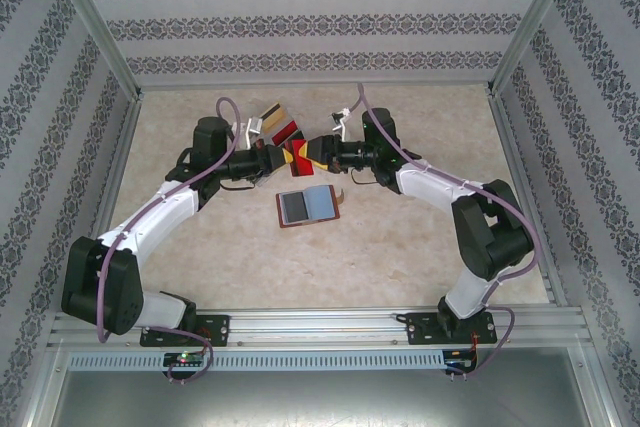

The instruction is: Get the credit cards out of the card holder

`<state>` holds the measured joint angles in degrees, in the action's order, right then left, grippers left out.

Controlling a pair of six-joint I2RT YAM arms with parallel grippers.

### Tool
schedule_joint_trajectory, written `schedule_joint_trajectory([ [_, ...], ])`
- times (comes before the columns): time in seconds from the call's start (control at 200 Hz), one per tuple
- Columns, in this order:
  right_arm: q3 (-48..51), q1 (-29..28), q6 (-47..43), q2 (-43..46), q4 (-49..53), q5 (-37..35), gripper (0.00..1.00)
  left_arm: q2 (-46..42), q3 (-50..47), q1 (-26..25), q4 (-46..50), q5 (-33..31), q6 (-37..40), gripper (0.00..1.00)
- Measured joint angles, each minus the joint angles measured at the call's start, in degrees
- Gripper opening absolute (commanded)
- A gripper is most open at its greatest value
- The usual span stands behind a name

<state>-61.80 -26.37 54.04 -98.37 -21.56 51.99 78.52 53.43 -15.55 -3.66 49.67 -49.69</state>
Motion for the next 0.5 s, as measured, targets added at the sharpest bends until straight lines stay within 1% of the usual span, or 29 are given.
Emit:
schedule_joint_trajectory([
  [0.035, -0.07, 0.00, 1.66, -0.17, -1.97, 0.59, 0.35, 0.00, -0.13, 0.04, -0.63, 0.33, -0.74, 0.00],
  [0.085, -0.09, 0.02, 3.98, -0.48, -4.94, 1.42, 0.26, 0.00, -0.39, 0.13, -1.62, 0.85, -1.75, 0.00],
  [0.145, -0.07, 0.02, 7.43, -1.09, -8.87, 2.05, 0.17, 0.00, -0.72, 0.31, -2.99, 1.20, -3.21, 0.00],
  [0.225, 0.07, 0.28, 10.93, -1.68, -12.98, 2.56, 0.10, -0.04, -1.46, 0.35, -5.29, 1.03, -5.57, 0.13],
  [0.29, 0.44, 0.28, 12.96, -1.75, -15.32, 2.73, 0.06, -0.09, -2.78, 0.28, -7.87, 0.39, -7.91, 0.25],
  [0.365, 0.87, 0.24, 14.56, -1.73, -16.92, 1.95, 0.05, -0.61, -4.42, -0.09, -9.81, -1.05, -10.75, 0.31],
  [0.505, 2.36, 0.24, 16.59, -1.29, -18.14, -0.92, 0.05, -2.82, -7.10, -2.29, -13.81, -5.31, -14.73, 0.33],
])
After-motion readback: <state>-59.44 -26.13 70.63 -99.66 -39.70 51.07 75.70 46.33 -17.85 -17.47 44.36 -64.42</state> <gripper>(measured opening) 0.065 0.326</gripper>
